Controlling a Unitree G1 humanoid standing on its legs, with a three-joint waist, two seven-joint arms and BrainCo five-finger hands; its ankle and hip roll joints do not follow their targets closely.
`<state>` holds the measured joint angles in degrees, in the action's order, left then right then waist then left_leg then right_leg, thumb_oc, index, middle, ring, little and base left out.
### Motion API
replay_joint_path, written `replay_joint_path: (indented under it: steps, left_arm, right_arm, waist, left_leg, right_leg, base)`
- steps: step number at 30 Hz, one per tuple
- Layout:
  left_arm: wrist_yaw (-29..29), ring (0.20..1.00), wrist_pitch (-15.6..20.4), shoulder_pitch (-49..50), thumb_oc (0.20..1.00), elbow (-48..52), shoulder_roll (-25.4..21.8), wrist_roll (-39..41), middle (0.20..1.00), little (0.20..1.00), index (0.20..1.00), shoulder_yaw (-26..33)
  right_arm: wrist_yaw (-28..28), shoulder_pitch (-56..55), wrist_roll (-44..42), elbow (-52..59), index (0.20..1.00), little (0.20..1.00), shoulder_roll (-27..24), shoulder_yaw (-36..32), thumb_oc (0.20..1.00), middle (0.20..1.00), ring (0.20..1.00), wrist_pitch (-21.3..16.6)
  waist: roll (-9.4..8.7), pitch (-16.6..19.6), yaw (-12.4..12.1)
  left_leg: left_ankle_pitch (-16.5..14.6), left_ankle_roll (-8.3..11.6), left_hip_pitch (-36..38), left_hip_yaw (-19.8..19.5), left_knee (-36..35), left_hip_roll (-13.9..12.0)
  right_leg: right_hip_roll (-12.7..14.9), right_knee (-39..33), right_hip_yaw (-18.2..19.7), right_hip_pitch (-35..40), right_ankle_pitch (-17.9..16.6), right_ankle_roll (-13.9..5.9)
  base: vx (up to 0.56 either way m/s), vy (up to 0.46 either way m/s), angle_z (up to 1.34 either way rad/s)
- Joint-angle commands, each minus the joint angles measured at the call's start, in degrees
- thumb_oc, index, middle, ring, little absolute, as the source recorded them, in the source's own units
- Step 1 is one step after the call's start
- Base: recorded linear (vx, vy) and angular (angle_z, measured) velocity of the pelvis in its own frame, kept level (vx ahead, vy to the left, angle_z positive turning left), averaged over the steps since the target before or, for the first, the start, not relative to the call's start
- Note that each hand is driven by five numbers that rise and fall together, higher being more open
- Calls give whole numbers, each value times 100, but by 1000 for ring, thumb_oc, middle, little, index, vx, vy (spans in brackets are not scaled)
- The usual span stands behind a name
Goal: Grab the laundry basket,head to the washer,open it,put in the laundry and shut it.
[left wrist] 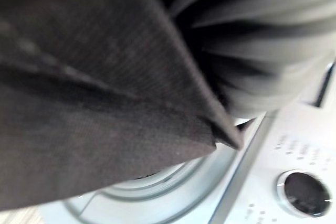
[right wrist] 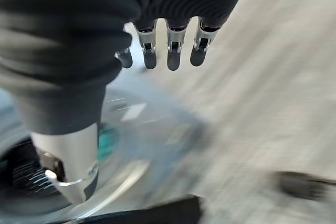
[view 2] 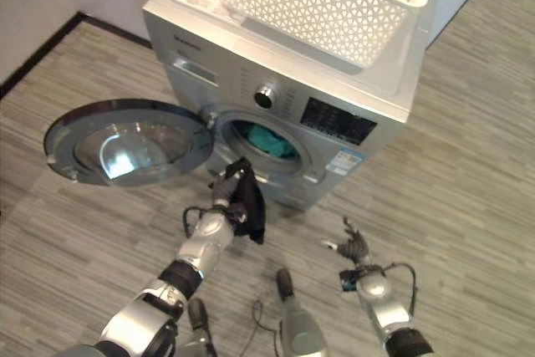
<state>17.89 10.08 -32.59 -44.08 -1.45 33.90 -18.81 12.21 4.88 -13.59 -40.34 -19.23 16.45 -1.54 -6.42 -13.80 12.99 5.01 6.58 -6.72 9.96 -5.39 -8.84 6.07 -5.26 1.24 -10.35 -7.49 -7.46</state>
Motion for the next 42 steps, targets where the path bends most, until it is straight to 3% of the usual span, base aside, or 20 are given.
replay_joint_path:
  steps: [1,3,6,9,13,16,23,27,28,29,30,33,34,42]
  left_arm:
    - [18,200,607,-1065,200,-147,372,74,200,200,200,-49]
    - [20,200,632,-1316,200,-175,366,117,200,200,200,-51]
    - [19,200,632,-1371,200,-175,365,144,200,200,200,-55]
    - [98,200,732,-2082,200,-267,209,229,200,200,200,55]
    - [186,200,884,-2938,200,-579,-234,619,200,200,200,404]
    - [193,200,912,-3126,200,-660,-343,737,200,200,200,476]
    - [369,200,1049,-4211,200,-1055,-1042,1110,200,200,200,669]
    - [403,200,1091,-4402,200,-989,-1095,1115,200,200,200,610]
    - [425,200,1099,-4442,200,-990,-1106,1097,200,200,200,589]
    - [465,200,1137,-4525,200,-969,-1085,1053,200,200,200,561]
    - [468,200,1136,-4520,200,-970,-1085,1054,200,200,200,563]
    - [535,200,1191,-4510,200,-861,-1006,1036,200,200,200,554]
    - [567,200,1193,-4474,200,-837,-988,971,200,200,200,561]
    - [590,200,1144,-4500,200,-919,-716,793,200,200,200,389]
  right_arm:
    - [33,99,-371,-470,1000,1000,92,-379,1000,1000,1000,-146]
    - [-44,133,-1025,-1535,1000,1000,317,-646,1000,1000,1000,-181]
    - [-46,164,-1166,-1772,1000,1000,393,-675,1000,1000,1000,-186]
    - [-106,401,-1700,-2371,1000,1000,569,-717,1000,1000,1000,-207]
    - [-81,455,-2212,-2009,1000,1000,556,-717,1000,1000,1000,-469]
    - [-99,454,-2362,-1908,1000,1000,562,-715,1000,1000,1000,-516]
    - [116,711,-2988,-793,1000,1000,479,-654,1000,1000,1000,-1076]
    - [155,705,-2977,-278,1000,1000,474,-532,1000,1000,1000,-1211]
    - [166,686,-2949,-157,1000,1000,454,-508,1000,1000,1000,-1233]
    - [156,664,-2949,-81,1000,1000,460,-468,1000,1000,1000,-1260]
    - [158,661,-2946,-85,1000,1000,460,-463,1000,1000,1000,-1259]
    - [167,634,-2936,57,1000,1000,456,-402,1000,1000,1000,-1289]
    - [153,607,-2928,28,1000,1000,462,-389,1000,1000,1000,-1292]
    - [117,543,-3133,-374,1000,1000,416,-412,1000,1000,1000,-1252]
  waist:
    - [-119,-185,-81]
    - [-186,-323,-49]
    - [-185,-342,-50]
    - [-236,-605,-14]
    - [-310,-883,77]
    - [-287,-856,129]
    - [-291,-889,286]
    - [-305,-914,330]
    - [-263,-914,324]
    - [-262,-967,344]
    - [-224,-940,336]
    - [-222,-1025,361]
    - [-177,-1030,348]
    - [-144,-1097,387]
  left_leg:
    - [-668,69,369,-19,39,-125]
    - [-618,89,196,-33,39,-153]
    - [-601,91,130,-46,39,-160]
    - [-521,121,-241,-93,127,-196]
    - [-647,164,-1143,-376,831,-244]
    - [-656,163,-1382,-443,932,-234]
    - [-673,209,-2627,-849,1376,-264]
    - [-662,219,-2952,-935,1440,-320]
    - [-786,243,-2919,-951,1404,-377]
    - [-624,237,-3117,-979,1380,-355]
    - [-752,254,-3050,-999,1363,-386]
    - [-570,257,-3237,-1004,1302,-380]
    - [-700,277,-3170,-1016,1257,-422]
    - [-673,279,-3034,-917,980,-480]
  right_leg:
    - [273,26,-555,-260,200,-314]
    - [261,48,-557,-442,160,-318]
    - [269,63,-575,-507,156,-314]
    - [289,300,-560,-926,188,-278]
    - [290,903,-599,-1619,362,-134]
    - [300,1045,-641,-1830,409,-119]
    - [241,1832,-752,-3105,676,-64]
    - [202,2026,-786,-3480,729,-72]
    - [172,2086,-791,-3507,876,-128]
    - [199,2112,-822,-3732,766,-87]
    - [171,2151,-809,-3689,906,-135]
    - [167,2174,-812,-3952,782,-79]
    - [112,2239,-781,-3958,941,-129]
    - [-8,2255,-658,-4141,946,-138]
  base:
    - [-63,-26,-3]
    - [-86,-42,-4]
    - [-39,-22,0]
    - [-148,-57,-2]
    - [-152,-105,7]
    - [-63,-62,26]
    - [-64,-102,15]
    - [4,-80,11]
    - [15,-131,5]
    - [93,-92,2]
    - [20,-94,2]
    - [22,-54,1]
    - [40,-57,2]
    - [28,-13,0]
